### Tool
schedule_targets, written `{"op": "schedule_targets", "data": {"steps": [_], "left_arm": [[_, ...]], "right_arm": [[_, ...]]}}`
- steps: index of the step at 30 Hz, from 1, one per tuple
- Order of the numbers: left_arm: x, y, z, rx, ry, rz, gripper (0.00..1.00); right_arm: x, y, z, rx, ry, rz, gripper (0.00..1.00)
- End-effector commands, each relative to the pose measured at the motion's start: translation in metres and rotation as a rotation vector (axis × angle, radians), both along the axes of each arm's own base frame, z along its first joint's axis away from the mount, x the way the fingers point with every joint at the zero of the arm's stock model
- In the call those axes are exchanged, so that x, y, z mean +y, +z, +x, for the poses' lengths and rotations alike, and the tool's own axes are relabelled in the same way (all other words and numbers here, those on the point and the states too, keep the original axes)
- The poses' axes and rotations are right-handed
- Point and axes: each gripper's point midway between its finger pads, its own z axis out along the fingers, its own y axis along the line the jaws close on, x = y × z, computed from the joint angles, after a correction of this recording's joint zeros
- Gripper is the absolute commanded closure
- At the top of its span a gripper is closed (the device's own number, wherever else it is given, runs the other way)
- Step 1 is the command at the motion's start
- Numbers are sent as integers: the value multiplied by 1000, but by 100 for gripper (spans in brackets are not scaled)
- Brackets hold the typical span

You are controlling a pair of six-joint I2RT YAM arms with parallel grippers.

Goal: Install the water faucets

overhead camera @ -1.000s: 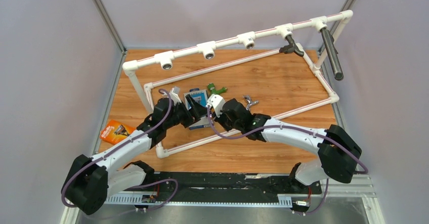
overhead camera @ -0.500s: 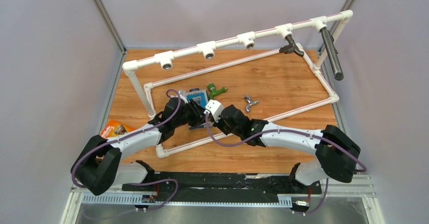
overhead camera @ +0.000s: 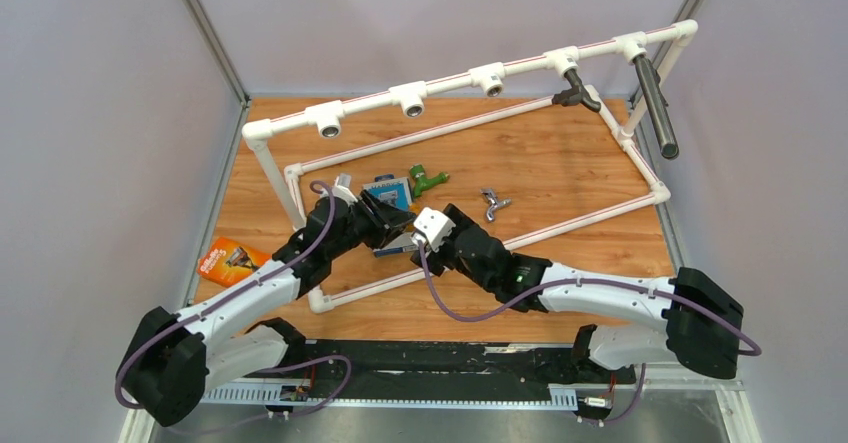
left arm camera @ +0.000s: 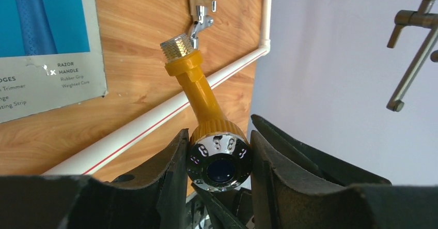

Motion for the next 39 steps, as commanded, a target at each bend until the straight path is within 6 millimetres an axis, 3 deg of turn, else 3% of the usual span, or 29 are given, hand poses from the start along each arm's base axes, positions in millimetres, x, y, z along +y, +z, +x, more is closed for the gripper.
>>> {"op": "schedule_targets", "data": {"steps": [1,9,23,29,33,36,39], "left_arm": [[1,18,-5,-22,10,-51,100],[6,36,-12,-66,-4,-56,100],[5,47,-26,-84,-33,-78,100],[3,54,-29,-98,-46,-88,100],[4,58,-31,-113,-50,-88,100],[15,64,-27,-170,-18,-14,86],[39,69,-21,-261,33,176,70]], "right_arm": [[0,27,7,-136,-39,22,19],[9,27,15,-247,-77,-67,21],[27,34,25,-337,-63,-89,34],[34,33,25,-346,-40,-91,62],[36,35,24,-342,-25,-77,100],[37,33,20,-312,-10,-69,100],[31,34,22,-296,-52,-55,100]]}}
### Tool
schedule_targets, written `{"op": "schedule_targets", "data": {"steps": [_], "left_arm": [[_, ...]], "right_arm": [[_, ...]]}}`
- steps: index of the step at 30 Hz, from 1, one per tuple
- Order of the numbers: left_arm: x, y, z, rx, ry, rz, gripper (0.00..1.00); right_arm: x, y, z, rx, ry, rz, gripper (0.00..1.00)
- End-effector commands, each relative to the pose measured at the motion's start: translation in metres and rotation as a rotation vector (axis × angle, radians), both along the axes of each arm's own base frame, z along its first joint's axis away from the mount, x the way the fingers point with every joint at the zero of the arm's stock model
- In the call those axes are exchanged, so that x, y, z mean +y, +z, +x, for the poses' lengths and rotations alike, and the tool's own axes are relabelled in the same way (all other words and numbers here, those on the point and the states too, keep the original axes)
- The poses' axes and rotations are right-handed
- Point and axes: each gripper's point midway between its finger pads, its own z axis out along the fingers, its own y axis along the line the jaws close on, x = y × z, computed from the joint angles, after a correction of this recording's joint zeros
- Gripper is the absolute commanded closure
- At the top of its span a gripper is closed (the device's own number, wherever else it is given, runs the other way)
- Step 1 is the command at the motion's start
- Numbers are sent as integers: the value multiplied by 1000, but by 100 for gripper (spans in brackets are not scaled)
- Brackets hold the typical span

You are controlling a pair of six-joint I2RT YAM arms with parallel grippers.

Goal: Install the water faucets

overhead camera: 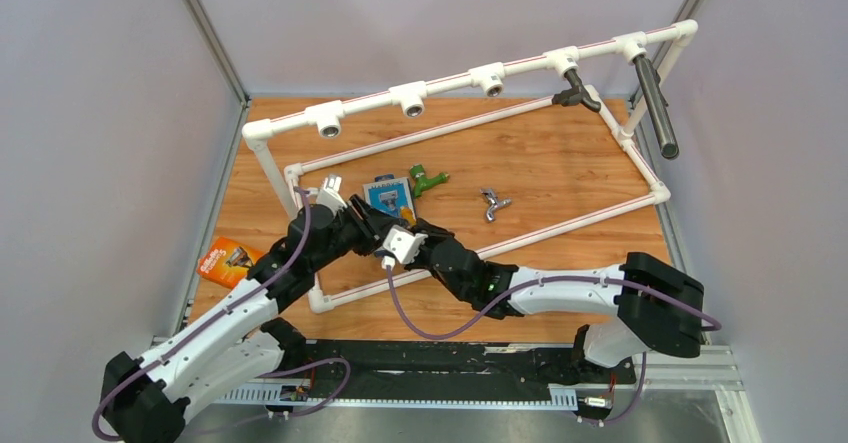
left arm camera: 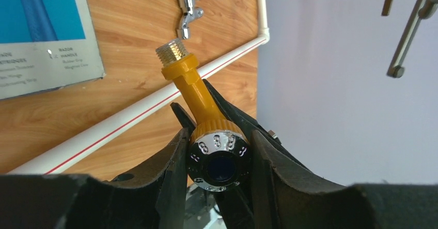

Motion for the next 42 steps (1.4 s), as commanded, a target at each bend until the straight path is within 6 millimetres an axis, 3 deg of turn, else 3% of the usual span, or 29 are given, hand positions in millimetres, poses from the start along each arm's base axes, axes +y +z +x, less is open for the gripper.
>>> {"op": "schedule_targets", "data": {"steps": [1,4,5,6,7,8,9,10,11,19,22,25,30,34,35,36,37,38,39,42], "left_arm": [[35,44,9,-188,95,204,66],[72,55,11,-280,169,426,52],[81,70,8,-318,189,444,46],[97,69,8,-335,214,538,44],[106,85,5,-372,239,548,37],[122,82,3,-382,259,640,33],[136,96,1,-408,314,667,28],[147,93,-3,-405,318,725,24],[161,102,-6,-423,370,749,19],[223,121,-20,-486,606,885,13],[241,113,-20,-508,695,946,12],[249,114,-16,-566,783,933,10],[247,123,-3,-682,856,964,10],[235,119,23,-693,828,1011,10],[244,118,32,-657,855,1037,11],[238,112,42,-650,812,996,11],[252,109,53,-602,844,1005,13],[245,106,60,-603,807,948,13],[255,103,67,-571,827,947,13],[251,105,80,-612,810,935,13]], "right_arm": [[2,30,5,6,-49,130,100],[-4,31,5,25,-85,144,100],[-5,31,5,37,-90,142,100],[-7,32,5,42,-101,132,100],[-9,33,5,47,-107,124,100],[-11,37,5,47,-112,126,100],[-13,39,3,49,-107,121,100],[-15,44,1,49,-100,128,100],[-15,49,0,53,-92,141,100],[-30,85,-5,130,-72,306,100],[-36,100,-8,126,-57,350,100],[-40,122,-13,111,-31,396,94],[-41,145,-17,64,14,405,100],[-44,162,-19,-1,47,407,100],[-45,166,-18,-21,50,407,100],[-45,171,-19,-40,62,403,100],[-45,176,-19,-57,66,403,100],[-45,180,-19,-81,77,386,100],[-43,182,-20,-108,99,358,100],[-42,193,-19,-190,125,313,100]]}}
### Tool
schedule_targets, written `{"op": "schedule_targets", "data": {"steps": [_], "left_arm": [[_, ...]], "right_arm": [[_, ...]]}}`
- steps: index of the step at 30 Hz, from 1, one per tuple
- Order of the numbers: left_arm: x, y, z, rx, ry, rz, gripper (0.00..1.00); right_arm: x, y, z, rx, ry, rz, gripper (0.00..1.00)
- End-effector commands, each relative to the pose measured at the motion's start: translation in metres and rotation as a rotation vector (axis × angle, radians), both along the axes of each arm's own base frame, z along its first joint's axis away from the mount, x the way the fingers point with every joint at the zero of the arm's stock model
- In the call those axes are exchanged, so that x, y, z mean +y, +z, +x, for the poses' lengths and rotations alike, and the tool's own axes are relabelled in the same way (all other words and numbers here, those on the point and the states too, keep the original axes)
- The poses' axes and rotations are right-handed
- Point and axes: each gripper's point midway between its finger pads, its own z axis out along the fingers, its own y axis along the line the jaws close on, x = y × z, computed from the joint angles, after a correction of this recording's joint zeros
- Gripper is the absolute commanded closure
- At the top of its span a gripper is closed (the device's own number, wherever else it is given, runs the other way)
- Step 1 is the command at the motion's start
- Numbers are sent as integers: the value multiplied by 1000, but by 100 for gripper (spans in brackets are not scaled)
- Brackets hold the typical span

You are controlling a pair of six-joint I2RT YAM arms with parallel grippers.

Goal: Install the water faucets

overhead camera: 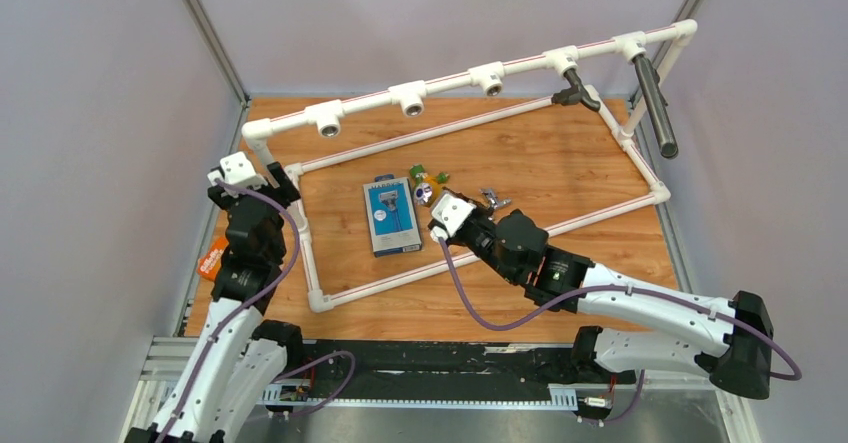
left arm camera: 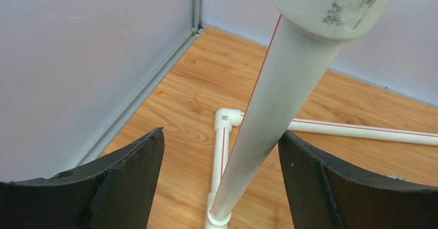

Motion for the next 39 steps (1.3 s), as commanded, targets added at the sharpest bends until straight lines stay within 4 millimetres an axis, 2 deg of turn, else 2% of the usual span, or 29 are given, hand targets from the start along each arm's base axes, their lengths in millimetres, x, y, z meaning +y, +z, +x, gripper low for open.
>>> {"op": "schedule_targets", "data": {"steps": [1,3,6,11,13,14,15,16,17,18,19,20,23,26,30,33,39], "left_arm": [[-21,34,22,-132,-142,-57,13],[-25,36,33,-154,-171,-55,13],[-28,28,48,-130,-187,-64,13],[-22,33,58,-182,-166,-24,14],[-22,32,62,-180,-172,-1,20],[-23,35,63,-184,-176,3,29],[-26,34,64,-178,-194,10,35],[-28,36,62,-181,-207,17,48],[-30,37,59,-177,-222,20,55],[-31,34,57,-157,-231,29,68],[-32,38,54,-164,-236,27,73],[-31,34,51,-142,-236,27,84],[-33,34,40,-130,-253,16,100],[-37,21,32,-71,-280,3,100],[-41,14,24,-17,-287,-12,100],[-46,2,20,40,-300,-23,100],[-55,-10,17,81,-322,-10,100]], "right_arm": [[0,63,0,-219,33,24,100],[-1,68,3,-283,22,-26,100],[-4,77,6,-396,5,-82,100],[-10,93,-2,-687,-2,-155,100],[-4,88,-1,-721,9,-226,100],[-3,90,2,-724,2,-246,100],[-3,92,4,-732,-11,-249,100],[-3,93,4,-731,-14,-250,100],[-2,97,6,-737,-24,-250,100],[-1,98,7,-748,-27,-268,100],[0,99,7,-766,-26,-289,100],[1,102,7,-782,-26,-306,100],[13,96,10,-833,8,-425,100],[22,97,16,-881,2,-517,100],[38,101,20,-938,11,-625,100],[53,103,17,-973,26,-684,100],[81,105,13,-1011,25,-781,100]]}}
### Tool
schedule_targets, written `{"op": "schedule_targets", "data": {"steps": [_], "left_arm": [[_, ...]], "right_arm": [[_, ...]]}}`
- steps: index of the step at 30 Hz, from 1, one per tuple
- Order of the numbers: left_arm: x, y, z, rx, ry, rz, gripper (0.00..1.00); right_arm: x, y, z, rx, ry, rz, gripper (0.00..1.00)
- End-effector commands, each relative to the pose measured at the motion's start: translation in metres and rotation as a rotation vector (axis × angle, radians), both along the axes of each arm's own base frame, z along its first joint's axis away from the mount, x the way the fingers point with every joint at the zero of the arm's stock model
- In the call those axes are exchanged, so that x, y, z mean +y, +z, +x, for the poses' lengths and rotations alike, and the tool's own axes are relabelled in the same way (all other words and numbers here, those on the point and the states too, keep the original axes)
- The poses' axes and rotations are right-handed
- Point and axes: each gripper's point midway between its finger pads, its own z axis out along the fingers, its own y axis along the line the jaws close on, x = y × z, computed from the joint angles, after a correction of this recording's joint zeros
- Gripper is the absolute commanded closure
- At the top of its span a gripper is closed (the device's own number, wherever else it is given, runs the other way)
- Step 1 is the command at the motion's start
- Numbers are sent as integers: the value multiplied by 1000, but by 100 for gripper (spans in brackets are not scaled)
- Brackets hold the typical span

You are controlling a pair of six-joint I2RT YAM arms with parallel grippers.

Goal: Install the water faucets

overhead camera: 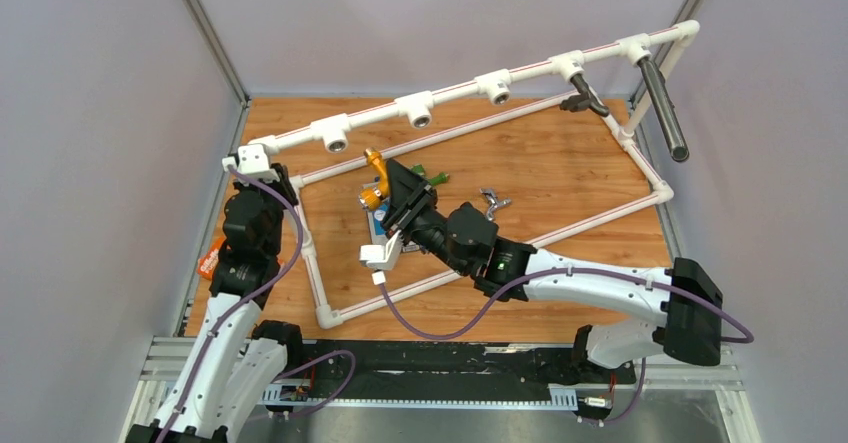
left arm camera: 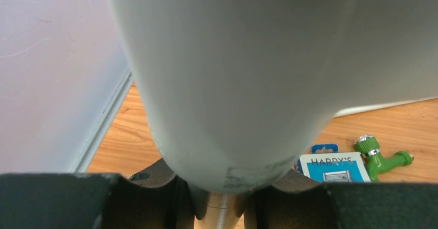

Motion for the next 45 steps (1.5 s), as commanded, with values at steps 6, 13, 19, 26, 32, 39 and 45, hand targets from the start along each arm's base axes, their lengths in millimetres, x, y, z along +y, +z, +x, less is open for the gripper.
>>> {"op": "schedule_targets", "data": {"steps": [6,13,19,26,32,39,45], "left_arm": [[-40,-13,-6,77,-107,-98,100],[-51,-20,-7,99,-136,-82,100],[-41,-23,-9,104,-94,-34,100],[-40,-22,-11,101,-81,-21,100],[-39,-20,-13,93,-77,-25,100],[-42,-19,-16,89,-90,-35,100],[-37,-20,-19,101,-58,-37,100]], "right_arm": [[27,22,-10,-91,-79,-72,100],[28,24,-12,-118,-168,-114,100],[26,41,-18,-140,-196,-131,100],[30,45,-18,-136,-206,-138,100],[35,34,-15,-114,-211,-150,100],[41,28,-12,-99,-225,-155,100],[35,34,-9,-85,-257,-136,100]]}}
